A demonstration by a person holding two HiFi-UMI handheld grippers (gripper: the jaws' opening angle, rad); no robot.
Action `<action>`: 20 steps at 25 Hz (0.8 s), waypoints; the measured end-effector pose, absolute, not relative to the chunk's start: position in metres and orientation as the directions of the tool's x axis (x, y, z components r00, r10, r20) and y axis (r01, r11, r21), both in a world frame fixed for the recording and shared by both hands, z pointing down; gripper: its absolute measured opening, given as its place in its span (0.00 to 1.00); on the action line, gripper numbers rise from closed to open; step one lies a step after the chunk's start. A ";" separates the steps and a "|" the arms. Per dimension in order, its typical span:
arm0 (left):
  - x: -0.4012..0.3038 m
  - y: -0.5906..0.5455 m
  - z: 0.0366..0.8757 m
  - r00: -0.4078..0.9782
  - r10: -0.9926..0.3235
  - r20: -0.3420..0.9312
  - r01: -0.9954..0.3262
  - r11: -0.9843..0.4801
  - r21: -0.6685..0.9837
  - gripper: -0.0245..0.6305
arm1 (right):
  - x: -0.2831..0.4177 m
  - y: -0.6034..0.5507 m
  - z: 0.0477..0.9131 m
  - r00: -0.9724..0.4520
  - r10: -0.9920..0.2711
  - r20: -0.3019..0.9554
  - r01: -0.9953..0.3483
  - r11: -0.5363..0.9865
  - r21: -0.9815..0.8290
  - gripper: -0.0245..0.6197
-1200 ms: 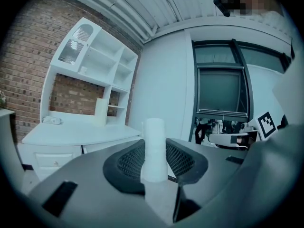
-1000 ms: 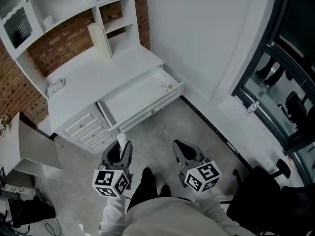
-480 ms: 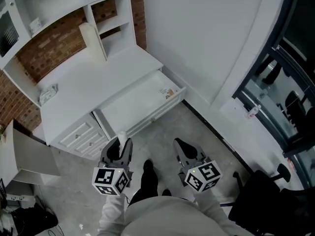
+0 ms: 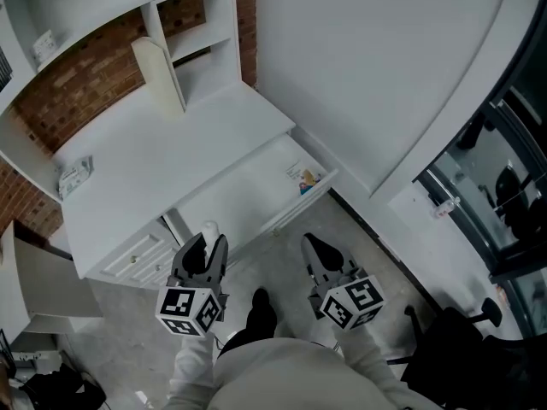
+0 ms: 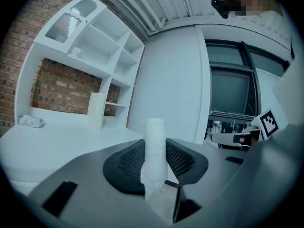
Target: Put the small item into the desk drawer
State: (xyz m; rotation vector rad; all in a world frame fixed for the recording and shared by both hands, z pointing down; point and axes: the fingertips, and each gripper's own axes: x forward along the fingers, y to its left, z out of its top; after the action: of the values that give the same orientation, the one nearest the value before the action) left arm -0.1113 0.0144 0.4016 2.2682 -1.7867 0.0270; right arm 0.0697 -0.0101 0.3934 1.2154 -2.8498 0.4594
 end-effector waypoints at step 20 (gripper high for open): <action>-0.161 -0.071 0.405 0.313 -0.936 0.163 -0.938 -0.278 0.208 0.26 | 0.013 -0.089 0.389 -0.660 -0.741 0.124 -0.745 0.625 -0.232 0.08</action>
State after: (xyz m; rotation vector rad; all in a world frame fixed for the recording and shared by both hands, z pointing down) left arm -0.1613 -0.0709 0.4048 2.3183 -1.6999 0.0122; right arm 0.0133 -0.0895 0.3894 1.2874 -2.8171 0.4148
